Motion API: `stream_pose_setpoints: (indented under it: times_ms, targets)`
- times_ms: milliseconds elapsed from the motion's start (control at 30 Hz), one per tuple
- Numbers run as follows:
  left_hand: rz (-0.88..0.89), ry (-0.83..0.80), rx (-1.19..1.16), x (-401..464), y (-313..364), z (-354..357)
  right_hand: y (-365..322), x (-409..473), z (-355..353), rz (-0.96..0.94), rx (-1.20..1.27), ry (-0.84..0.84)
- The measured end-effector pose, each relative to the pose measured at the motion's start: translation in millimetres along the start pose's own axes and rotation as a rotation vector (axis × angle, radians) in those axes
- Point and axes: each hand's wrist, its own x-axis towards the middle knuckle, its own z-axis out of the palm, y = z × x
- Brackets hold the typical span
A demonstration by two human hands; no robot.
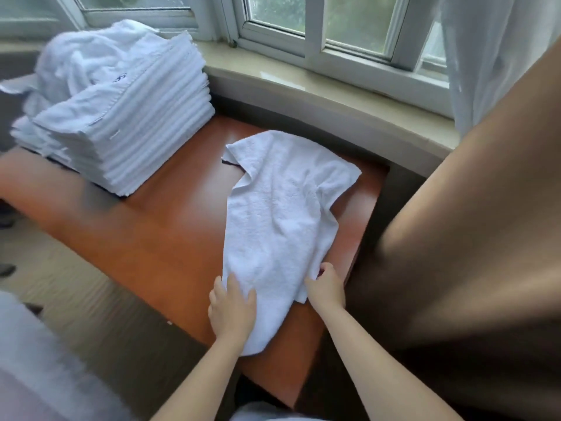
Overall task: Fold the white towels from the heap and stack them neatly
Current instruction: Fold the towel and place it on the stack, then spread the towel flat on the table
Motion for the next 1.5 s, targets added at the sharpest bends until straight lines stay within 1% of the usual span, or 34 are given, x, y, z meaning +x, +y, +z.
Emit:
stream_pose_setpoints:
  times_ms: [67,100,167,233,300,333,400,433,500,667,767,833,867,933,1000,1100,1333,1400,1500]
  targets:
    - [-0.133,0.005,-0.047,-27,-6,2,11,-16,-3,-0.029,0.047,-0.091]
    - [-0.194,-0.024,-0.084,-38,-10,2,14,-23,-6,-0.043,0.088,-0.11]
    - [-0.278,-0.121,-0.208,-49,-17,4,17,-35,-17,-0.055,0.232,-0.097]
    - [-0.318,-0.176,-0.437,-55,-21,4,19,-41,-30,-0.022,0.455,-0.028]
    - [-0.396,-0.11,-0.784,-61,-18,0,23,-42,-43,0.032,0.614,0.114]
    - [-0.446,-0.023,-0.926,-61,-17,-5,25,-42,-51,0.058,0.655,0.197]
    - [-0.51,0.207,-1.07,-58,-19,-17,31,-41,-69,0.08,0.706,0.321]
    - [-0.523,0.289,-1.103,-59,-21,-23,34,-40,-78,0.084,0.722,0.355]
    - [-0.545,0.351,-1.139,-63,-27,-30,44,-40,-95,0.104,0.753,0.404]
    - [-0.633,0.365,-1.18,-87,-42,-16,65,-50,-125,0.157,0.856,0.564]
    - [-0.752,0.398,-1.259,-102,-50,-12,68,-61,-132,0.155,0.918,0.618]
    - [-0.823,0.446,-1.333,-109,-49,-16,67,-67,-131,0.141,0.915,0.625]
    - [-0.83,0.465,-1.371,-111,-47,-19,65,-68,-130,0.128,0.892,0.597]
    - [-0.757,0.475,-1.386,-113,-37,-30,55,-69,-125,0.08,0.856,0.482]
    - [-0.653,0.432,-1.384,-107,-25,-41,39,-66,-118,0.039,0.814,0.373]
    - [-0.539,0.334,-1.418,-88,-8,-61,8,-57,-106,-0.009,0.765,0.29]
    - [-0.404,0.088,-1.416,-7,24,-97,-58,-19,-79,-0.034,0.644,0.277]
    - [-0.38,0.061,-1.379,19,30,-103,-72,-5,-75,-0.03,0.614,0.309]
    - [-0.35,0.079,-1.331,53,38,-113,-90,15,-75,-0.067,0.616,0.361]
